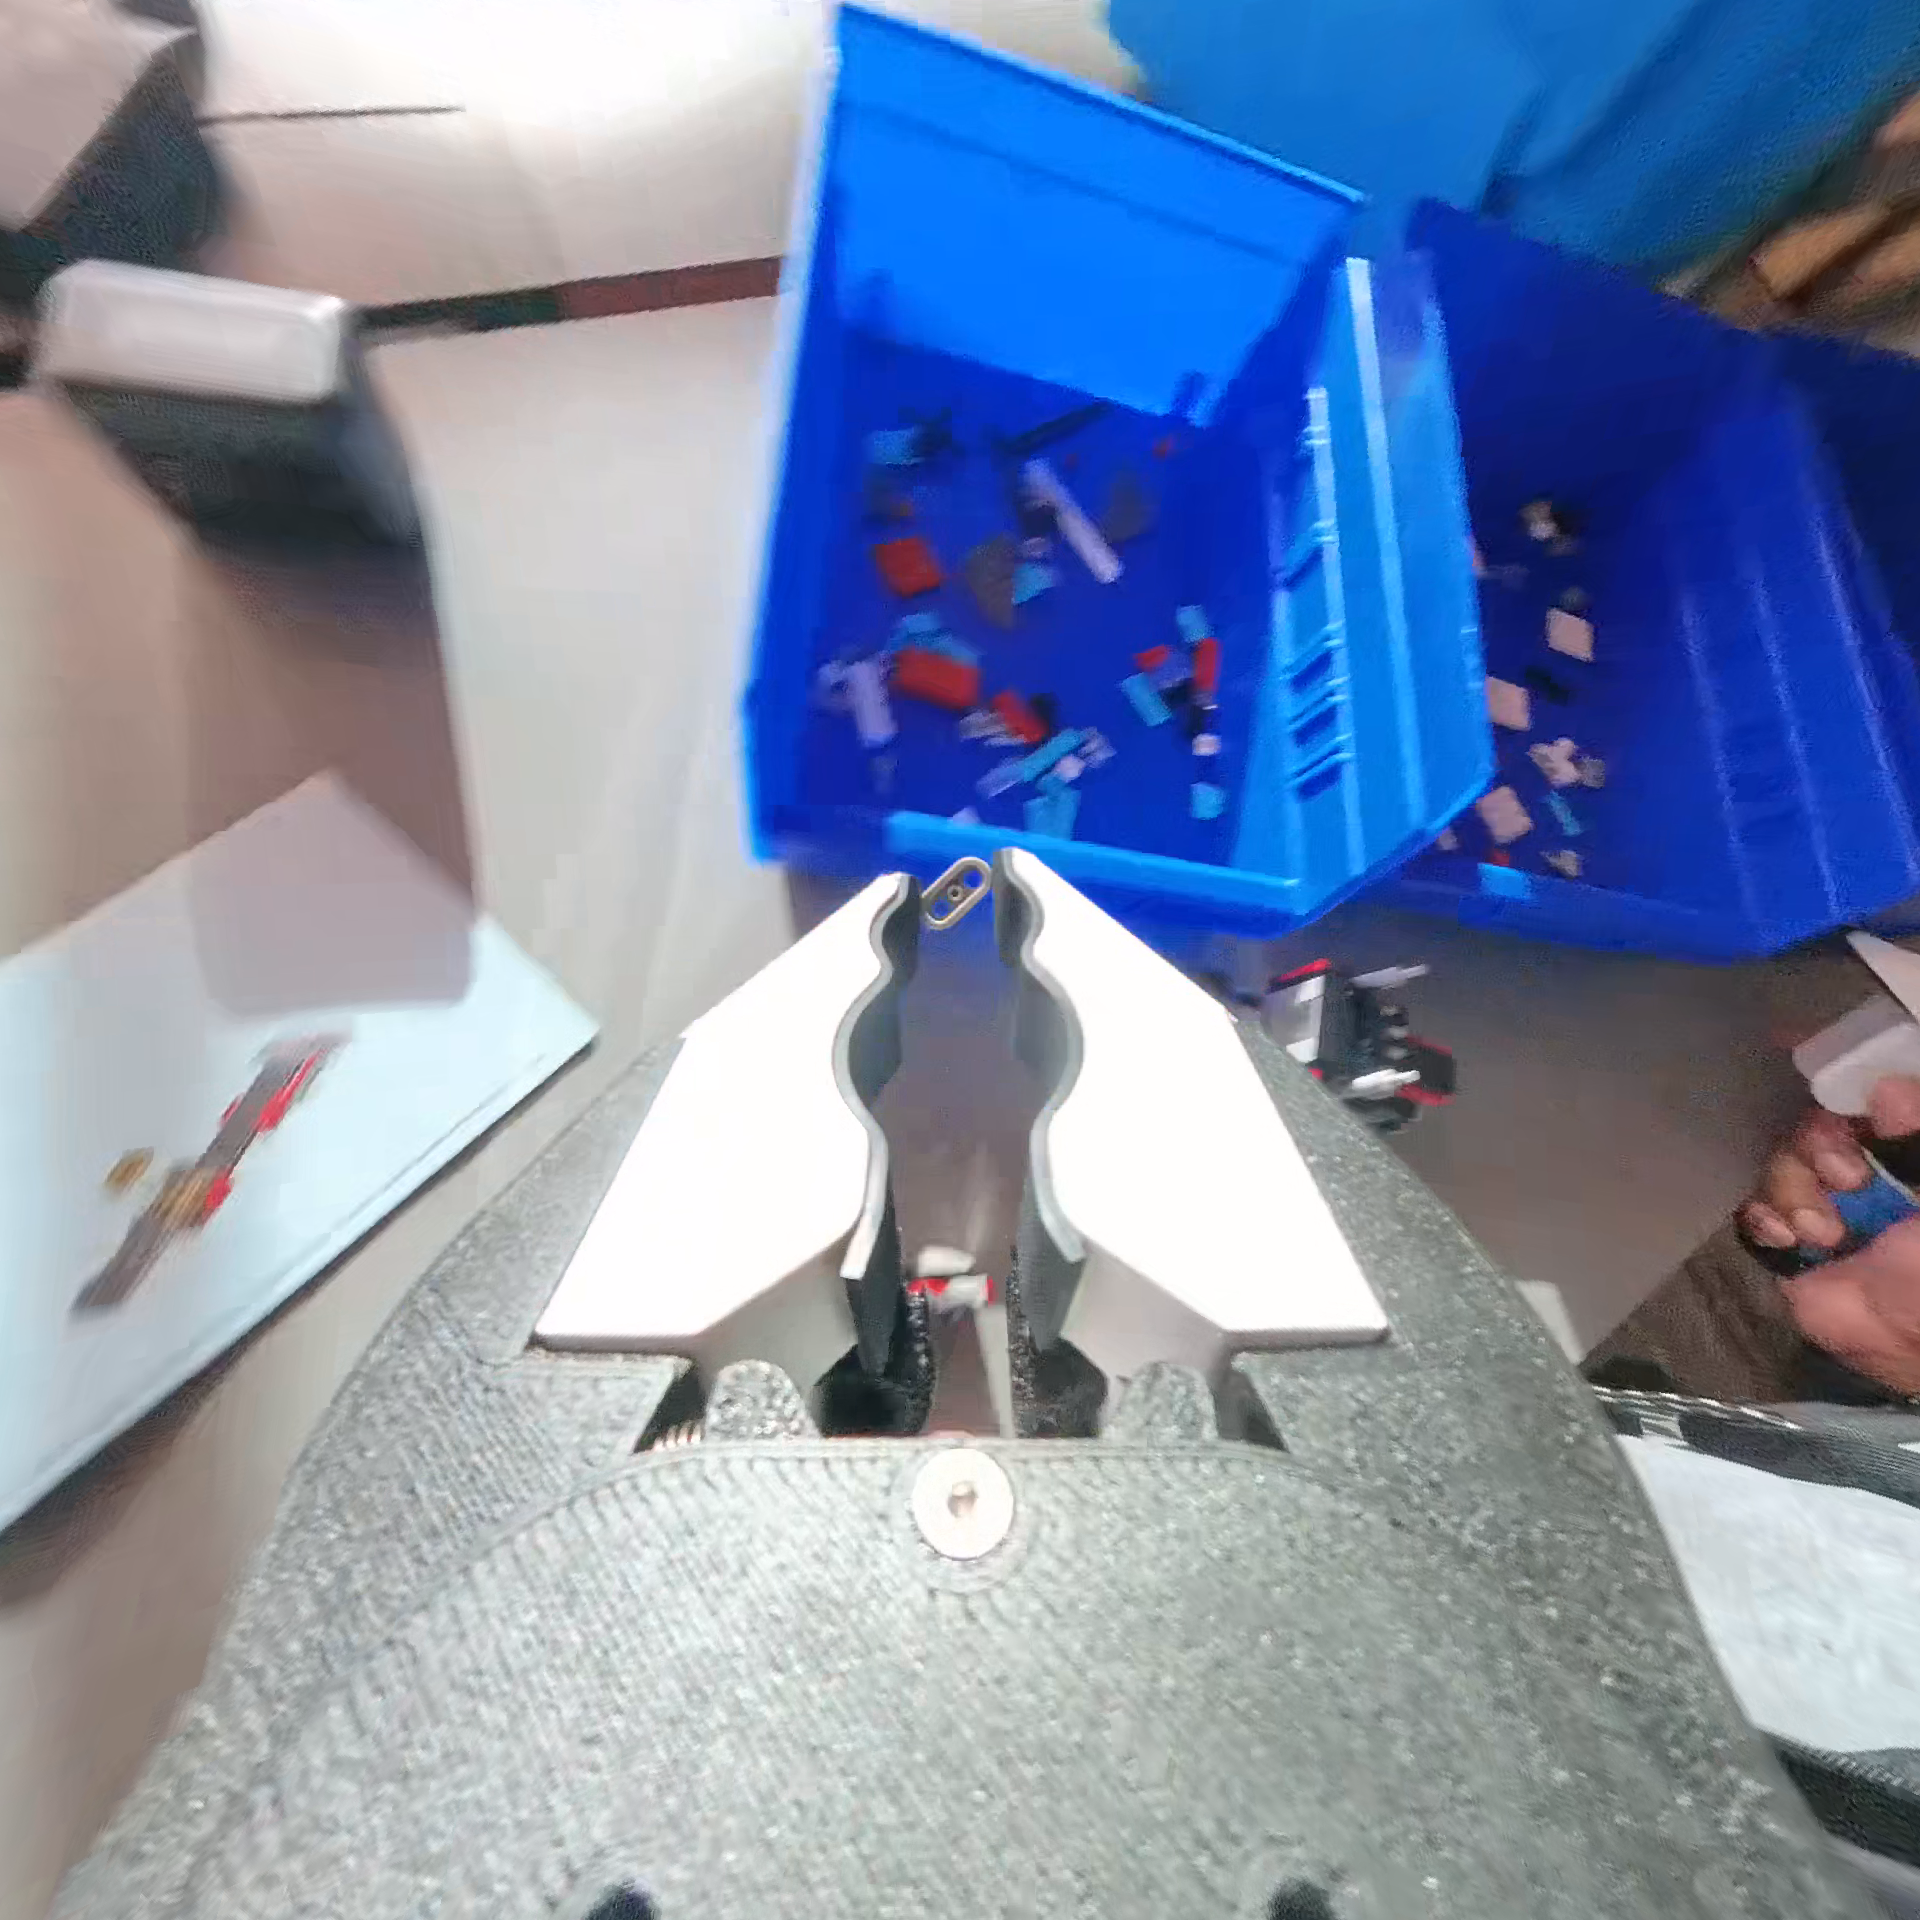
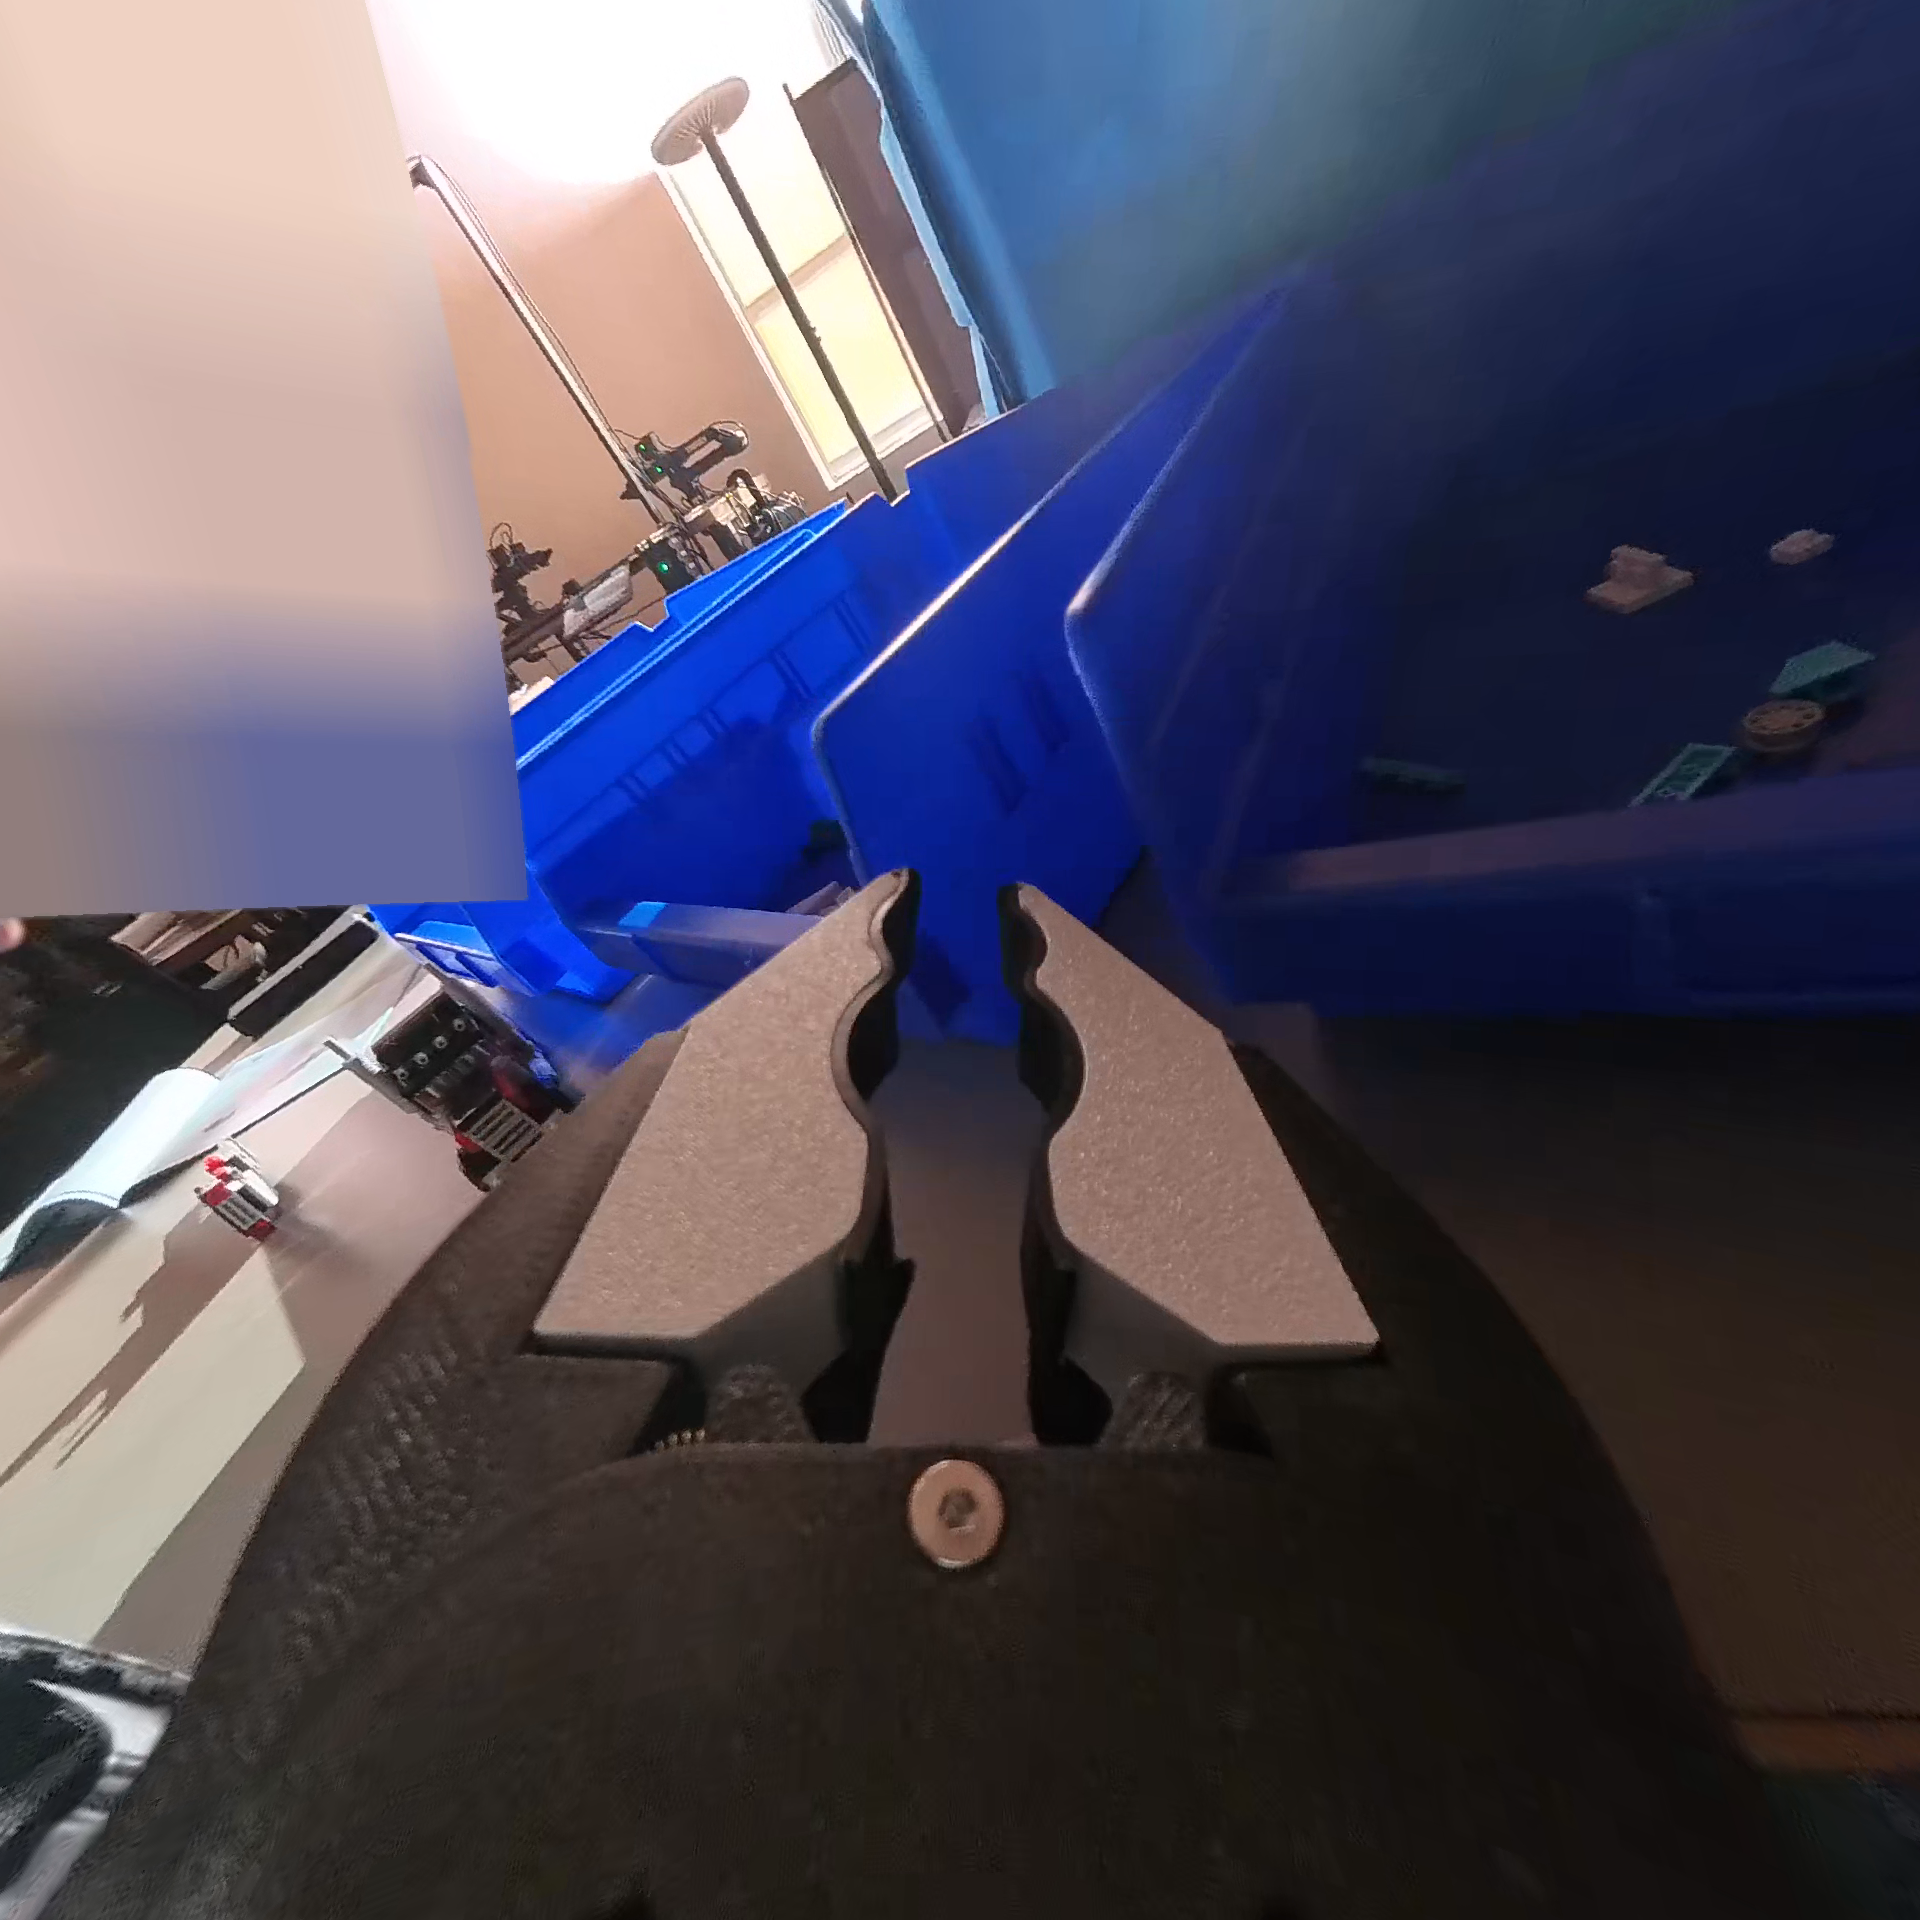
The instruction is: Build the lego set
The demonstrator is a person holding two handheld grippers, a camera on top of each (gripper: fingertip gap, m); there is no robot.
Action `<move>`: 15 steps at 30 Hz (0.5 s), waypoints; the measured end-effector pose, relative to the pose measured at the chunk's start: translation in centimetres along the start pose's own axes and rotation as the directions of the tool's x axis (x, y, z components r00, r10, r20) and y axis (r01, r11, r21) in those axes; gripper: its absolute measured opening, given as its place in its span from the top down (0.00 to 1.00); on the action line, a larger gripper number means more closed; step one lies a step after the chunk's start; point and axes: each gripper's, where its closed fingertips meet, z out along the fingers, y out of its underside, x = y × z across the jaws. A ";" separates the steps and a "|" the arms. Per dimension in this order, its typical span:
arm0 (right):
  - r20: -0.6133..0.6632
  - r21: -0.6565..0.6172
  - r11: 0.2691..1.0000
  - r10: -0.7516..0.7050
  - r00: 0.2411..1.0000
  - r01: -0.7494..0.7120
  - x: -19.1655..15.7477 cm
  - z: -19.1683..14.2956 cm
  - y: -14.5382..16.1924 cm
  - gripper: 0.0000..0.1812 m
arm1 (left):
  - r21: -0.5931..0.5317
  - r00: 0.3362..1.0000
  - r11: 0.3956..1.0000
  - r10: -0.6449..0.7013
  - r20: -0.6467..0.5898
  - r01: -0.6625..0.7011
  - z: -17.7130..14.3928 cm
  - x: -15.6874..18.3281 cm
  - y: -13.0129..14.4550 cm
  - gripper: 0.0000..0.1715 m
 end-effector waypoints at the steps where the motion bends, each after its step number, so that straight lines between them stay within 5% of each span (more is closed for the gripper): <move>1: -0.001 -0.001 1.000 -0.004 1.000 0.004 0.0 0.0 0.0 0.91 | 0.012 0.999 0.999 -0.042 0.026 0.042 -0.9 -1.6 1.0 0.91; 15: -0.015 0.000 1.000 -0.025 1.000 0.025 -0.1 -0.1 0.1 0.91 | -0.166 0.904 0.976 -0.061 0.422 0.143 -4.2 -15.4 13.2 0.91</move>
